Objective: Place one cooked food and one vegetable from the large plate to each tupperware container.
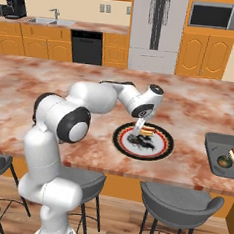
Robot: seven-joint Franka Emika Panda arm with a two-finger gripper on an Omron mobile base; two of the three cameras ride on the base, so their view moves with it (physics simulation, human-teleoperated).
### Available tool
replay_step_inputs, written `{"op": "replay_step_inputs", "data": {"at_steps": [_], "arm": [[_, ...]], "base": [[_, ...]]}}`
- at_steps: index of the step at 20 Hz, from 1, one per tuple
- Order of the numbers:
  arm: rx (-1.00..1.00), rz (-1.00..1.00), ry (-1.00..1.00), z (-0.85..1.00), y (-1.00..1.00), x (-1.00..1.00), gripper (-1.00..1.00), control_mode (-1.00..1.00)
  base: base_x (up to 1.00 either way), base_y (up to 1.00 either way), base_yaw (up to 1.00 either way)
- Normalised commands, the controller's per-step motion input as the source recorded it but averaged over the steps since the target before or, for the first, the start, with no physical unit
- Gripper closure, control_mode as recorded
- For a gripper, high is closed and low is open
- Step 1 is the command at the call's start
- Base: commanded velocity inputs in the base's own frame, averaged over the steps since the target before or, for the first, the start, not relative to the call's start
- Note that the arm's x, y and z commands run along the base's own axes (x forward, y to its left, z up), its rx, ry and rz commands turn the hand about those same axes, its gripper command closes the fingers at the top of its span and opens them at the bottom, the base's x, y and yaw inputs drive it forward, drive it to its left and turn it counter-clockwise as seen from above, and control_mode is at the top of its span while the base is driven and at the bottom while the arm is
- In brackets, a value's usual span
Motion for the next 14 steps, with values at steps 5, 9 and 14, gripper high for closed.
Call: {"op": "replay_step_inputs", "data": {"at_steps": [5,9,14], "arm": [[0.00,0.13,0.00,-0.14,-0.08,0.22,-1.00,-1.00],[0.00,0.02,0.00,-0.26,0.00,0.16,-1.00,-1.00],[0.00,0.01,0.00,-0.32,0.00,0.38,-1.00,-1.00]], "base": [[0.00,0.00,0.00],[0.00,0.00,0.00],[0.00,0.00,0.00]]}}
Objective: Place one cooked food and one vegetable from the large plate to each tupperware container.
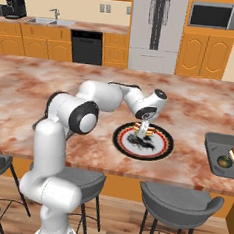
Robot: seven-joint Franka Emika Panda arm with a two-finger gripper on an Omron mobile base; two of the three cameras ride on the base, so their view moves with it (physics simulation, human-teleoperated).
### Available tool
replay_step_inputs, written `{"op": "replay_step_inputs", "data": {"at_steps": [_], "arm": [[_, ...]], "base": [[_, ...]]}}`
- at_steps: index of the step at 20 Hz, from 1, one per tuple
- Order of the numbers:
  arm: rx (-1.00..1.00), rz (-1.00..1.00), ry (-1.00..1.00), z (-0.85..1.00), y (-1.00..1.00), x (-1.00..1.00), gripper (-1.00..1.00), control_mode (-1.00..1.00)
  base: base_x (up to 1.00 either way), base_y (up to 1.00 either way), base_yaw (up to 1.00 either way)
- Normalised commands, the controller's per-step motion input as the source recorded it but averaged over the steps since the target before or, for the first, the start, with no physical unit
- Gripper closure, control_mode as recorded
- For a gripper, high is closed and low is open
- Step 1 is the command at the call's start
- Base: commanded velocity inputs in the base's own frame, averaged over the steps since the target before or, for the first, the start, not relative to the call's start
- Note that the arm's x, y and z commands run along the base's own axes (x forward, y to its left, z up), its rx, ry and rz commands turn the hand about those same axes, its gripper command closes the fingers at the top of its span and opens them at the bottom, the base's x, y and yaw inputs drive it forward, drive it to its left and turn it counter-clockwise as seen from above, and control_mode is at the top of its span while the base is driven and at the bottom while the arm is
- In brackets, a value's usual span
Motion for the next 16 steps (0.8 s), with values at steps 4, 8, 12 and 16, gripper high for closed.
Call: {"op": "replay_step_inputs", "data": {"at_steps": [4,8,12,16], "arm": [[0.00,0.00,0.04,-0.43,0.00,0.54,-1.00,-1.00],[0.01,0.06,0.00,-0.19,-0.16,0.44,-1.00,-1.00],[0.03,0.11,0.00,-0.10,-0.31,0.39,-1.00,-1.00],[0.01,0.10,0.00,-0.35,-0.11,0.10,-1.00,-1.00]], "base": [[0.00,0.00,0.00],[0.00,0.00,0.00],[0.00,0.00,0.00],[0.00,0.00,0.00]]}}
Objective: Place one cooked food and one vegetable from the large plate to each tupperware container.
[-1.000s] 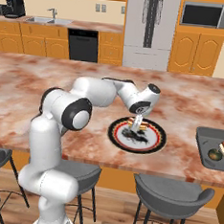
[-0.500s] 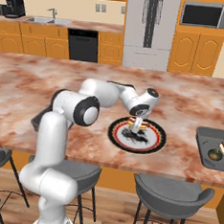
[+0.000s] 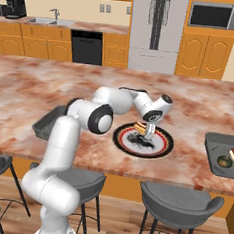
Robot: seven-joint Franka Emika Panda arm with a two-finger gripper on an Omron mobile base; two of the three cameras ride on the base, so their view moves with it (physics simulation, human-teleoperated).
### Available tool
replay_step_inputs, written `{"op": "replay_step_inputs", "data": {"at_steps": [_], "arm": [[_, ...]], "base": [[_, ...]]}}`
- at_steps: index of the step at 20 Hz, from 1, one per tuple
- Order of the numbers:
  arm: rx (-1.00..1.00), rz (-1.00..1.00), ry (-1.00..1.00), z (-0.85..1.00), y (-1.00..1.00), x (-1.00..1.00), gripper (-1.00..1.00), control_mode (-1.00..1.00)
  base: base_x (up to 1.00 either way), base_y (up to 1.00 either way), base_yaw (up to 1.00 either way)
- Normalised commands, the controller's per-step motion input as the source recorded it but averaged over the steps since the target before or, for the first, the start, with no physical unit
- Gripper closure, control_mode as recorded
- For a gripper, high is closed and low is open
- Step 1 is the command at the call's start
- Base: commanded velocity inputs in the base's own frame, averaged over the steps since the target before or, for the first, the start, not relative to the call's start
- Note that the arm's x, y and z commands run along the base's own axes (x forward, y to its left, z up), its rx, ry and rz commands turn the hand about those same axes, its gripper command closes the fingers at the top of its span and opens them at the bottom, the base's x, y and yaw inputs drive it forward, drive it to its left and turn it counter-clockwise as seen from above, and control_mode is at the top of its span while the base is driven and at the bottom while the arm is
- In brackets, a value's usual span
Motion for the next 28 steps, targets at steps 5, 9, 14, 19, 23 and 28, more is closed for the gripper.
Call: {"op": "replay_step_inputs", "data": {"at_steps": [5,9,14,19,23,28], "arm": [[0.00,0.03,0.00,-0.57,0.39,0.00,-1.00,-1.00],[-0.02,0.00,-0.01,-0.59,0.88,-0.08,1.00,-1.00],[-0.01,0.00,-0.14,-0.43,0.22,-0.48,1.00,-1.00],[-0.01,0.00,-0.24,-0.17,0.00,-0.92,1.00,-1.00],[0.00,0.00,-0.34,0.59,0.21,-0.98,1.00,-1.00],[0.00,0.03,-0.11,0.82,0.49,-0.81,1.00,-1.00]], "base": [[0.00,0.00,0.00],[0.00,0.00,0.00],[0.00,0.00,0.00],[0.00,0.00,0.00],[0.00,0.00,0.00],[0.00,0.00,0.00]]}}
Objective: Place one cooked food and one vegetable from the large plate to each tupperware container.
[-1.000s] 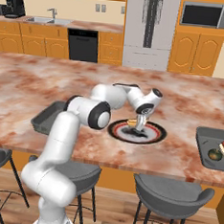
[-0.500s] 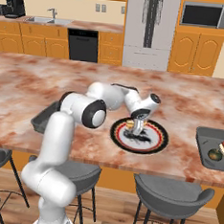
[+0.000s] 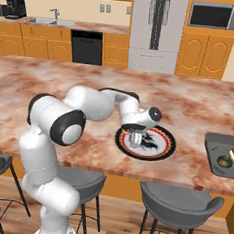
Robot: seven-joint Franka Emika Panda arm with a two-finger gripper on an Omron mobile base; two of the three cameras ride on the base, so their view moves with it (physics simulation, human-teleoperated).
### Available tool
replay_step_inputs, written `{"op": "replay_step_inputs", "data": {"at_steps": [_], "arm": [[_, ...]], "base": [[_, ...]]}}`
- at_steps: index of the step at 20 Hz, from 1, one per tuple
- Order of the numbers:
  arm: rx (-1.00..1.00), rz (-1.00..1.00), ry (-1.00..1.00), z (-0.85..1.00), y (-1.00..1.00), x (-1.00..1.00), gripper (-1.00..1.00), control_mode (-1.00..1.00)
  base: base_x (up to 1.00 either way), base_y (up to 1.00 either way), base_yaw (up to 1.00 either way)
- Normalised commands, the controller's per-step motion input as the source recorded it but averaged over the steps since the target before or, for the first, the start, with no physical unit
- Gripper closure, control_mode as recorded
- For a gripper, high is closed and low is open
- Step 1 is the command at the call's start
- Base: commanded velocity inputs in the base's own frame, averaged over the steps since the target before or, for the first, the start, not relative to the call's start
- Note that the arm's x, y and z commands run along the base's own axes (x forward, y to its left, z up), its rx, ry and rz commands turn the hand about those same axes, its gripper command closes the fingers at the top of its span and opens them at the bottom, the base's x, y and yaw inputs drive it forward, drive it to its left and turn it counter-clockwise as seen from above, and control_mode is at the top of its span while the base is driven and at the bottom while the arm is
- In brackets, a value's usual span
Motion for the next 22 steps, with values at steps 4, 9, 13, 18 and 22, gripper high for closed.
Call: {"op": "replay_step_inputs", "data": {"at_steps": [4,9,13,18,22], "arm": [[0.00,0.13,0.01,0.95,0.61,-0.46,1.00,-1.00],[0.00,0.15,0.23,0.95,0.60,-0.12,1.00,-1.00],[0.01,0.20,0.23,0.37,1.00,-0.01,1.00,-1.00],[0.00,0.32,0.04,0.02,0.82,0.00,1.00,-1.00],[0.00,0.46,0.03,-0.06,0.57,0.00,1.00,-1.00]], "base": [[0.00,0.00,0.00],[0.00,0.00,0.00],[0.00,0.00,0.00],[0.00,0.00,0.00],[0.00,0.00,0.00]]}}
